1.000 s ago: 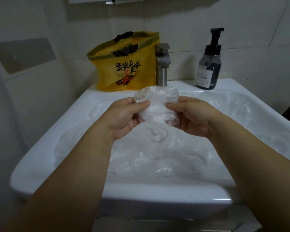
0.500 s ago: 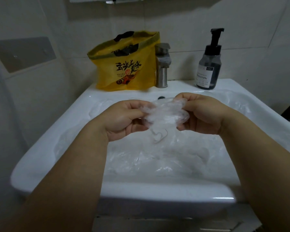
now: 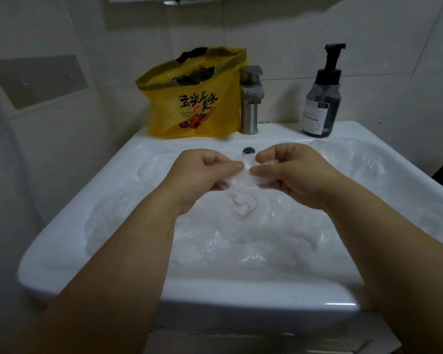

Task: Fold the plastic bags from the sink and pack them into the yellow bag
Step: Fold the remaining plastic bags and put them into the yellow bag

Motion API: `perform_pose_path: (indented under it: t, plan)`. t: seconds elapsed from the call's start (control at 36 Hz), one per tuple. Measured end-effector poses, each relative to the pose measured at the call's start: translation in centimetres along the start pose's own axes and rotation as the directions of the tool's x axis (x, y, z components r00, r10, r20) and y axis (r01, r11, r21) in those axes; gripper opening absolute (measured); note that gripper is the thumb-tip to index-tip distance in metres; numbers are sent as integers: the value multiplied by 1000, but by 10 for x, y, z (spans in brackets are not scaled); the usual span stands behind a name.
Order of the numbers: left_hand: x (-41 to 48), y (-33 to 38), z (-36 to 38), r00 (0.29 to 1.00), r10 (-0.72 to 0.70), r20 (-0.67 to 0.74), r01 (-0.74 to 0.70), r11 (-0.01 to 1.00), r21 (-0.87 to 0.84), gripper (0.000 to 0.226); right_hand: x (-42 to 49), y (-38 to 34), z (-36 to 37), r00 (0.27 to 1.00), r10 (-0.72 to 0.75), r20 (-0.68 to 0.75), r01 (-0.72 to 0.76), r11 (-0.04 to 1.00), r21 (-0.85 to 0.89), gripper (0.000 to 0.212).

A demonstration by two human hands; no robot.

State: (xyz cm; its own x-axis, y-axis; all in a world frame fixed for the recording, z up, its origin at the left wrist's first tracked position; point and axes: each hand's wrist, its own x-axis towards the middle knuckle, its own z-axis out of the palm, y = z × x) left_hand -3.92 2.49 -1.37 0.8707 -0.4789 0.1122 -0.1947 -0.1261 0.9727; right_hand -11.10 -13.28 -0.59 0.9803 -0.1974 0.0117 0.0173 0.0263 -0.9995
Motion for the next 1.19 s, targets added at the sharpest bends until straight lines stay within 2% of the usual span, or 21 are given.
perform_pose_path:
  t: [0.03, 0.14, 0.19, 0.31, 0.36, 0.42, 0.47, 0.58, 0.64, 0.69, 0.72, 0.83, 0.89, 0.94, 1.0, 1.06, 1.11, 1.19]
  plan:
    - [0, -1, 1, 1000, 14, -12, -14, 1000, 22, 7, 1, 0, 0, 1000, 7, -14, -7, 1000, 9, 19]
    - [2, -2, 3, 998, 35, -48, -35, 999, 7, 19, 4, 0, -3, 999, 15, -46, -13, 999, 33, 31]
    - [2, -2, 2, 999, 30, -36, -33, 997, -68, 27, 4, 0, -4, 997, 25, -71, -21, 998, 62, 39]
    - [5, -1, -3, 999, -41, -5, 38, 971, -237, 56, 5, 0, -10, 994, 79, -79, -69, 989, 128, 69]
    - [5, 0, -3, 998, -59, 8, 59, 953, -298, 57, 4, -1, -9, 992, 123, -37, -115, 977, 182, 60]
    - [7, 0, -4, 997, -76, 21, 79, 934, -348, 56, 2, -4, -7, 989, 148, 27, -151, 972, 181, 36]
    - [8, 0, -5, 996, -79, 33, 86, 917, -389, 55, 2, -4, -7, 984, 166, 70, -176, 971, 165, 23]
    - [10, -1, -7, 997, -72, 30, 78, 909, -410, 39, 0, -6, -10, 965, 182, 188, -213, 964, 159, 23]
    - [12, -4, -8, 997, -78, 27, 83, 918, -389, 36, -1, -6, -9, 947, 198, 253, -237, 962, 133, 38]
    - [11, -4, -7, 996, -81, 40, 90, 923, -374, 34, -1, -4, -7, 951, 201, 237, -232, 966, 114, 50]
    - [10, -3, -6, 996, -76, 41, 86, 922, -377, 32, -1, -4, -6, 960, 191, 205, -216, 971, 106, 49]
    - [9, 3, -3, 999, -32, 32, 45, 835, -549, 21, 2, -1, -2, 989, 114, 95, -127, 982, 141, 13]
    - [8, 3, 0, 993, -35, 110, 94, 798, -595, 36, 1, 1, 2, 995, 67, 77, -79, 982, 172, 11]
    - [4, 0, 10, 968, -105, 226, 202, 862, -466, 54, 0, 3, 10, 994, 28, 105, -44, 987, 156, 14]
    - [-1, -3, 23, 945, -159, 286, 243, 926, -288, 59, -1, 8, 16, 992, -4, 128, -8, 996, 94, 13]
    - [0, -3, 29, 964, -156, 214, 216, 933, -290, 49, -1, 9, 18, 993, -25, 113, 22, 999, 30, 14]
    - [3, -1, 26, 980, -147, 134, 187, 913, -363, 27, 0, 9, 17, 996, -39, 86, 40, 999, -9, 13]
    - [5, 3, 19, 985, -114, 126, 159, 884, -440, 23, 1, 7, 14, 997, -33, 64, 37, 997, -64, 13]
